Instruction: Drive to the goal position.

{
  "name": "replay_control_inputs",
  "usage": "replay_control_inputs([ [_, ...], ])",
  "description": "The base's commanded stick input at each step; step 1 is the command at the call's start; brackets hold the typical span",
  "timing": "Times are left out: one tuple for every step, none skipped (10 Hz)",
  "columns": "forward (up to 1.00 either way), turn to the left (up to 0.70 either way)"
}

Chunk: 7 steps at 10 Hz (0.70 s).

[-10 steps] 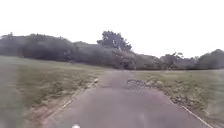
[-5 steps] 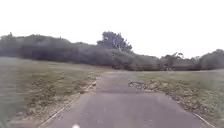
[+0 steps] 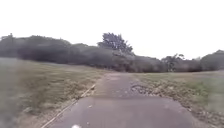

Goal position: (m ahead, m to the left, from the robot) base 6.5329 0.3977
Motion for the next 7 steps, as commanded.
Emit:
replay_control_inputs([
  [0.60,0.00],
  [0.60,0.00],
  [0.60,0.00],
  [0.60,0.00],
  [0.60,-0.03],
  [0.60,-0.08],
  [0.60,-0.15],
])
